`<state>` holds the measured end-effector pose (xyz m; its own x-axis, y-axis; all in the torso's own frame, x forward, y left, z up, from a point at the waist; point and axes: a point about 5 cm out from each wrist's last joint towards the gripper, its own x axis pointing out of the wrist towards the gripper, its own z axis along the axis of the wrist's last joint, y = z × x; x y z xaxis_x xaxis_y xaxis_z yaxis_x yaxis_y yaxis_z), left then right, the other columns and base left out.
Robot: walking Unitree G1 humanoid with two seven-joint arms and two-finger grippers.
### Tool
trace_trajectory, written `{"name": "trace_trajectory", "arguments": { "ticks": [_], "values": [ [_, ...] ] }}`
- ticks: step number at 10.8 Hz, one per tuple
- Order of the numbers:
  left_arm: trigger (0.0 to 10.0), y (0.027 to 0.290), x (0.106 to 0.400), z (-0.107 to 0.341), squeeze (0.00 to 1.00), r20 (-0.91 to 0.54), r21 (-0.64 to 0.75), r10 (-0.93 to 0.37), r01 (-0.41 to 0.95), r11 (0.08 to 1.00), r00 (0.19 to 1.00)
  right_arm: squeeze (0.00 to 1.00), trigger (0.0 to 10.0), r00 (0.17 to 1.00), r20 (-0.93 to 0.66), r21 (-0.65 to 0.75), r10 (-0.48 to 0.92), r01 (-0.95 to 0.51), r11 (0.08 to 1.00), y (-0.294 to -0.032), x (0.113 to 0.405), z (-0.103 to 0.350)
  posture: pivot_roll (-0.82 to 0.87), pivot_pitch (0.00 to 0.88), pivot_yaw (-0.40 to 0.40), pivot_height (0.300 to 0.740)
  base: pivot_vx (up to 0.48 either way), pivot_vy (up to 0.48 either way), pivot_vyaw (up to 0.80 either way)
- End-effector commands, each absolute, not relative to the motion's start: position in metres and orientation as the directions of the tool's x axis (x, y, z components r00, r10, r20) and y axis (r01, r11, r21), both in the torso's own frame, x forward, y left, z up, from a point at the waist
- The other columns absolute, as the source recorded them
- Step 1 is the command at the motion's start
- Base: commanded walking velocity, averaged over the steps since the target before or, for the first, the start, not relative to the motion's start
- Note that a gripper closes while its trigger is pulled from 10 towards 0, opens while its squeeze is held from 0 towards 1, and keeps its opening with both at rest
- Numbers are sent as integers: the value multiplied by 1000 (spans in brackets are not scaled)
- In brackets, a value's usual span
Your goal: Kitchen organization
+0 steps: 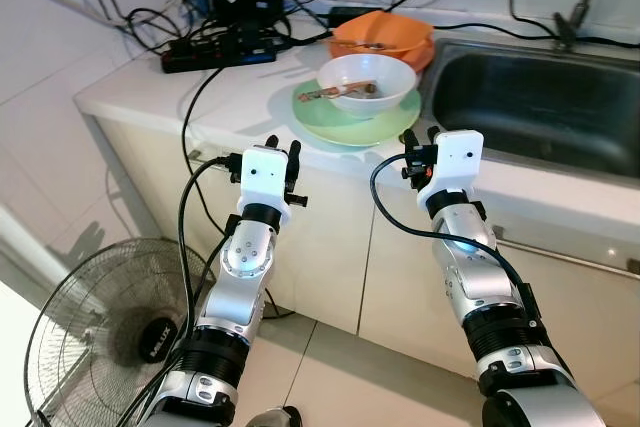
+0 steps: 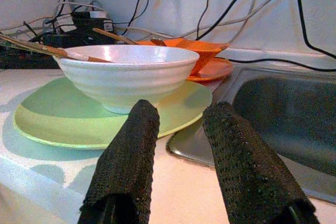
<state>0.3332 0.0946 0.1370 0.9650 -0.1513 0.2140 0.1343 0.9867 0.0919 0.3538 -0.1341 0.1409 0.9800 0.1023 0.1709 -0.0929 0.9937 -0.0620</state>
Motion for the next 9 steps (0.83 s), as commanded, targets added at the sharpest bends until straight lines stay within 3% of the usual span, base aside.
{"name": "trace_trajectory", "arguments": {
  "ticks": [1, 3, 7, 9],
  "values": [
    [10000, 98, 333, 140, 0, 230, 92, -130, 112, 989, 964, 0, 10000, 976, 178, -70, 125, -114, 991, -130, 356, 145, 52, 0, 69, 740, 0, -259, 0],
    [10000, 99, 333, 140, 0, 231, 88, -118, 100, 991, 966, 0, 10000, 976, 175, -71, 133, -123, 990, -128, 357, 145, 52, 0, 64, 740, 0, -257, 644],
    [10000, 99, 333, 139, 0, 230, 85, -109, 92, 992, 967, 0, 10000, 976, 170, -72, 138, -127, 989, -129, 357, 144, 48, 0, 62, 740, 0, -259, 0],
    [10000, 100, 333, 140, 0, 236, 69, -99, 85, 994, 967, 0, 10000, 975, 167, -71, 146, -135, 988, -127, 356, 143, 52, 0, 58, 740, 0, 0, 0]
  ]
}}
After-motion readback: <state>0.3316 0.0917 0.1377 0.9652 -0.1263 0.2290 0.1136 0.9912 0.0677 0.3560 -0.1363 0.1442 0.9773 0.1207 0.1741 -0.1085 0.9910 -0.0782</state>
